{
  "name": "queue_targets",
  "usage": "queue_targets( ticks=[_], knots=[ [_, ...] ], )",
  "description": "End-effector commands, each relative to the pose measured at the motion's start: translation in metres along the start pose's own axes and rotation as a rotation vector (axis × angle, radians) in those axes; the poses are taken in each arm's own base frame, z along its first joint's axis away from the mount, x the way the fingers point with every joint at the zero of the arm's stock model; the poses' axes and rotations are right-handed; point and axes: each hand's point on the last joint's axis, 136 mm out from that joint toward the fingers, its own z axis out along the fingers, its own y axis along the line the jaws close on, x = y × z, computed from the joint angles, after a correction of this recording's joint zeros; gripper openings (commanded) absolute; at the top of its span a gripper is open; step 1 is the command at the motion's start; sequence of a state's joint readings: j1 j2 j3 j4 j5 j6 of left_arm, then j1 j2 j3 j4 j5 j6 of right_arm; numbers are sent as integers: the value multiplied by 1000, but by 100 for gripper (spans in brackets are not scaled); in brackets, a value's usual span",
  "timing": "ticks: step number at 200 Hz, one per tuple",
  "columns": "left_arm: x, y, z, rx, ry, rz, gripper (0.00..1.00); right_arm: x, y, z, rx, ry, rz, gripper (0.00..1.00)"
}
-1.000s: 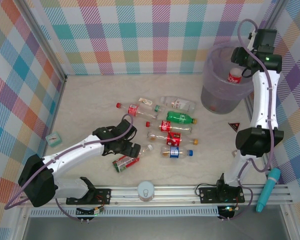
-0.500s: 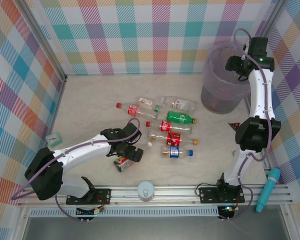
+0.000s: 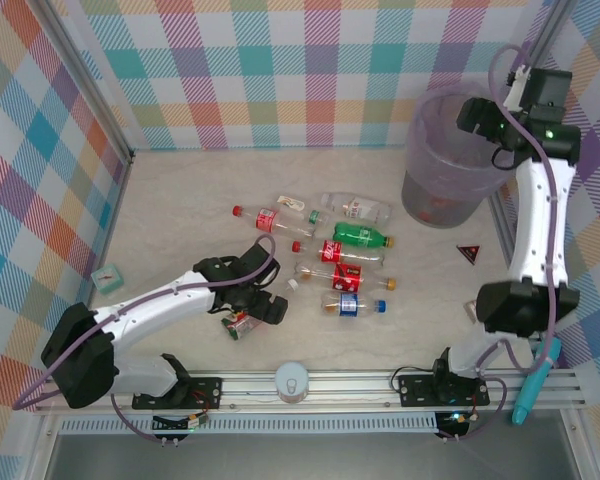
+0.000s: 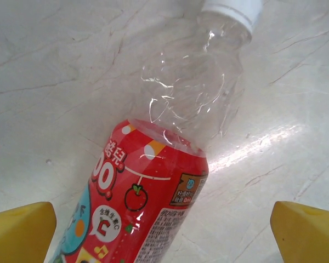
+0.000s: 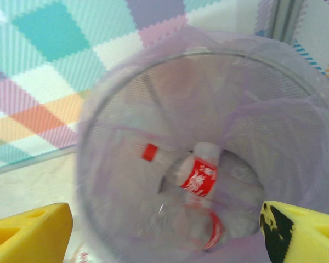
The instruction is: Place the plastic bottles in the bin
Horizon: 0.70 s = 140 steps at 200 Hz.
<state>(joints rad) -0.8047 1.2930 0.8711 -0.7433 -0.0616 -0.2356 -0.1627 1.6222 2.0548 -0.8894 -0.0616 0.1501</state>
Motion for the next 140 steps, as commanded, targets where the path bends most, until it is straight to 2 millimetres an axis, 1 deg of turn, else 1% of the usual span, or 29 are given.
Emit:
queue_targets(
  ticks=[1,15,28,60,82,107,130,140],
  knots=[
    [10,6,-4,-44,62,34,100,10,44,-34,-197,-20,26,90],
    [12,0,1,-15,85,40,100,27,59,-47,-278,8,36,91],
    [15,3,5,-37,120,32,100,45,70,-58,-347,37,47,91],
    [27,0,19,-43,208,-8,100,87,78,-81,-431,77,73,93],
    [31,2,30,-58,228,-35,100,118,82,-90,-483,122,98,93],
    [30,2,43,-68,229,-44,100,144,89,-98,-558,172,125,94],
    [26,1,51,-73,228,-36,94,161,91,-100,-586,208,134,93],
    [26,0,54,-75,238,-31,91,173,91,-98,-602,242,154,94]
  ],
)
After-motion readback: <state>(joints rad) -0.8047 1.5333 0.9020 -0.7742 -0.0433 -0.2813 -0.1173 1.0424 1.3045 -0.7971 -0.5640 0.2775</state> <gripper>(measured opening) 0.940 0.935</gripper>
